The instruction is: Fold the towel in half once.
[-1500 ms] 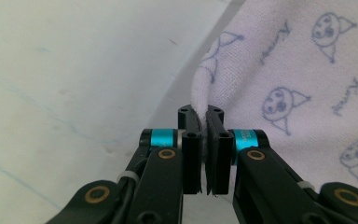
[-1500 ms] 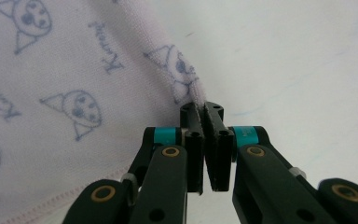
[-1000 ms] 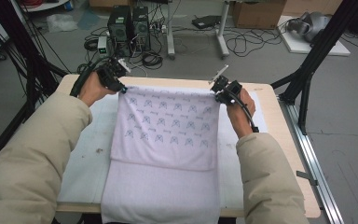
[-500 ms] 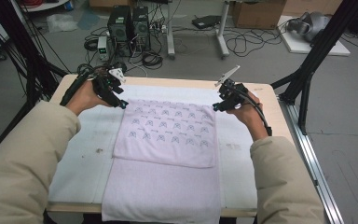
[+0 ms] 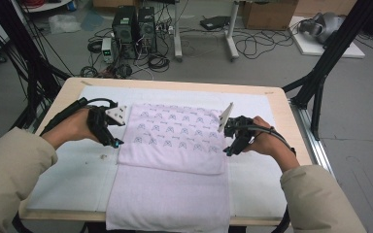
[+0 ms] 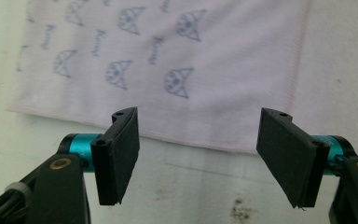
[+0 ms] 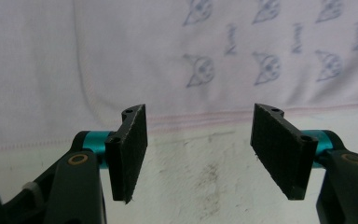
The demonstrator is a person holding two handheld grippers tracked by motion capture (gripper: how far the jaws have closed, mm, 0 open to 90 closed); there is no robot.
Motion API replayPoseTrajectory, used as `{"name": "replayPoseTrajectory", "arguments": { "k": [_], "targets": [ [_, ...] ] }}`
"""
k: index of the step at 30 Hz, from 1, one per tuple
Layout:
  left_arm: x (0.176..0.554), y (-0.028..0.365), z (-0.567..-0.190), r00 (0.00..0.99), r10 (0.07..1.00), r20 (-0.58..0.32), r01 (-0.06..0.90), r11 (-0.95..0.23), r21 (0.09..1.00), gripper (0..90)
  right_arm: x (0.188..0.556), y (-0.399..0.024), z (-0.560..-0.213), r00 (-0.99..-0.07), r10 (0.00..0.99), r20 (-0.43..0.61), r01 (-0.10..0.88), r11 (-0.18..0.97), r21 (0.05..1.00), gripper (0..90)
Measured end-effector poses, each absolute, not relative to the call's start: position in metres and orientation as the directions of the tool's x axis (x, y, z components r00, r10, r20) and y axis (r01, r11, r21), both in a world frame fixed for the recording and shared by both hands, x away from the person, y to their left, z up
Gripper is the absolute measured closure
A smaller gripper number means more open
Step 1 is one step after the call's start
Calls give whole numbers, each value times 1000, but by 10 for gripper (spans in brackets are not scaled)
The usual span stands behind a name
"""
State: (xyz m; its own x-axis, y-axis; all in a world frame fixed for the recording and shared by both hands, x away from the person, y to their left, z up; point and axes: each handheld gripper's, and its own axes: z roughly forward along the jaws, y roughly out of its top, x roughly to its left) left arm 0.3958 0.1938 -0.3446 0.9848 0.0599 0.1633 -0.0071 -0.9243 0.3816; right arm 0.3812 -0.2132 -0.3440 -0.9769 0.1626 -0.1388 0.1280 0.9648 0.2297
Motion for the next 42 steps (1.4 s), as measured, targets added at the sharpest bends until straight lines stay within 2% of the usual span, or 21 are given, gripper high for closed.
{"name": "replayPoseTrajectory", "arguments": {
  "k": [5, 9, 16, 19, 24, 30, 33, 37, 42],
  "targets": [
    [380, 188, -356, 989, 7, 147, -46, -935, 350, 302, 367, -205, -354, -987, 105, -125, 76, 972, 220, 356],
    [371, 181, -368, 991, -21, 129, -63, -941, 333, 317, 356, -196, -362, -991, 47, -125, 25, 984, 175, 360],
    [368, 170, -392, 996, -51, 70, -68, -959, 275, 372, 341, -181, -383, -996, -61, -68, -69, 990, 121, 493],
    [368, 166, -395, 995, -71, 64, -85, -961, 262, 420, 339, -175, -392, -994, -87, -61, -93, 991, 100, 548],
    [372, 167, -399, 998, -52, 39, -60, -971, 231, 522, 339, -169, -403, -990, -127, -63, -130, 990, 51, 646],
    [373, 165, -405, 997, -68, 33, -73, -977, 202, 610, 343, -168, -404, -990, -123, -72, -126, 991, 41, 775],
    [375, 165, -404, 998, -59, 37, -65, -978, 198, 683, 346, -169, -403, -991, -113, -73, -116, 992, 41, 845],
    [373, 164, -402, 996, -67, 56, -76, -980, 185, 809, 350, -173, -401, -993, -96, -66, -100, 993, 66, 855],
    [374, 167, -395, 996, -62, 60, -73, -975, 211, 843, 353, -182, -394, -995, -74, -61, -81, 990, 115, 856]
  ]
}}
